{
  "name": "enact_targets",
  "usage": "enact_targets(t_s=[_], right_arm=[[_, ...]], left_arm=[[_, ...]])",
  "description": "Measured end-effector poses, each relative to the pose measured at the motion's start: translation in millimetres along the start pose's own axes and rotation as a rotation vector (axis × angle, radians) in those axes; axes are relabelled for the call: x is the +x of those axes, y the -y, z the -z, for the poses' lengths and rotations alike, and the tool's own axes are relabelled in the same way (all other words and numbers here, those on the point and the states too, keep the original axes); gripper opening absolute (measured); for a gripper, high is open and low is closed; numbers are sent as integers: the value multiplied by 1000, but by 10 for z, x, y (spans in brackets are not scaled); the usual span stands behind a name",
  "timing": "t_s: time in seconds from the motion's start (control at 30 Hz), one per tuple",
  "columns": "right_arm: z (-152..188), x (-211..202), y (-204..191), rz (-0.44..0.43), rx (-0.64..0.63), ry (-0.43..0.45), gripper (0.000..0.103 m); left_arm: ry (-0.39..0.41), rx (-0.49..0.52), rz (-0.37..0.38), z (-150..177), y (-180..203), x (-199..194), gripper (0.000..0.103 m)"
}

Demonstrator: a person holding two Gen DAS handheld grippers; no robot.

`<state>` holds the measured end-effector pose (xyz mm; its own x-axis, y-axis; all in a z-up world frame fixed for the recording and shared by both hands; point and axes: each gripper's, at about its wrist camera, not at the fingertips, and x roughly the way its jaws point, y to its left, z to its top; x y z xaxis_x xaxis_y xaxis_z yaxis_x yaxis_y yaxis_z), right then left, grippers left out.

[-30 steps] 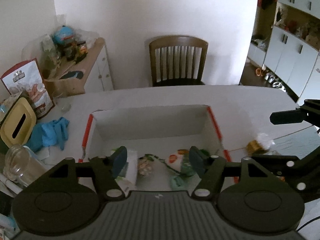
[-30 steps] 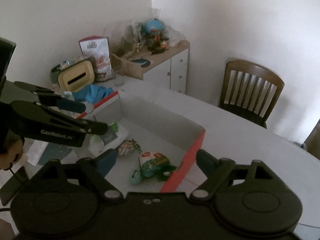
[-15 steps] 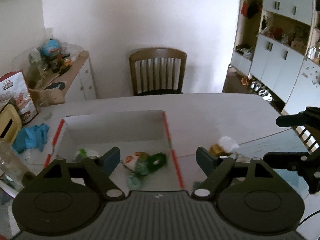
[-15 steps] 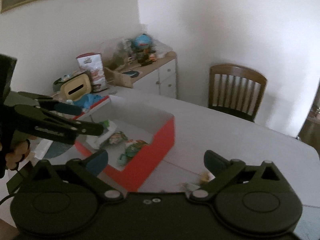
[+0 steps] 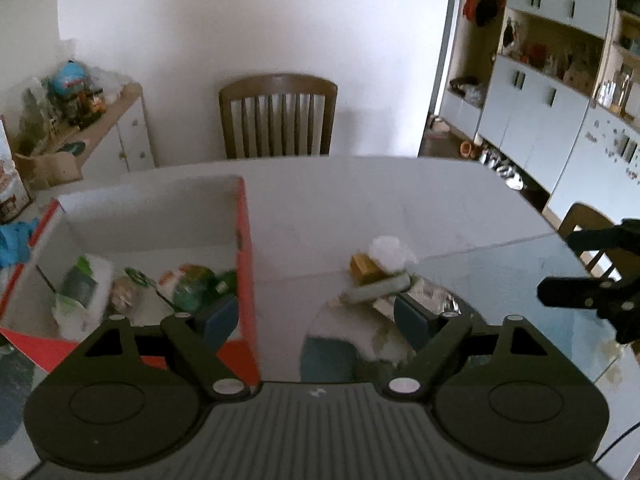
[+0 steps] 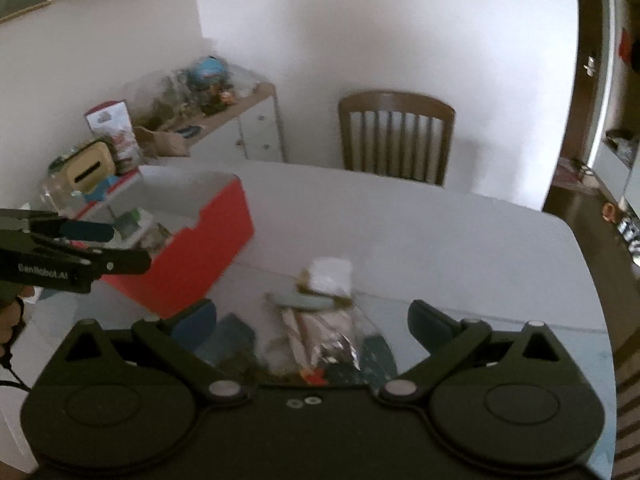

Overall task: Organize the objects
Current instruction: 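Move both grippers back toward the remaining items on the table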

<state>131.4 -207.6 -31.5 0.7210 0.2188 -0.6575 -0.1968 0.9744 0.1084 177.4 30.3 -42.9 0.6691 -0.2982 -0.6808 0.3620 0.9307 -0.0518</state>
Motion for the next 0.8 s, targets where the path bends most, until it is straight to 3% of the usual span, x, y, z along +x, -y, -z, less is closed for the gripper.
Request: enact_targets(t_s=[0.53,0.8], right_arm=[[555,242,96,38,37,-92,101],[658,483,5,61,31,-134,91]], left_arm=[[-148,-48,-6,629,229,634,85],[-148,-39,0,754,253,796,85]])
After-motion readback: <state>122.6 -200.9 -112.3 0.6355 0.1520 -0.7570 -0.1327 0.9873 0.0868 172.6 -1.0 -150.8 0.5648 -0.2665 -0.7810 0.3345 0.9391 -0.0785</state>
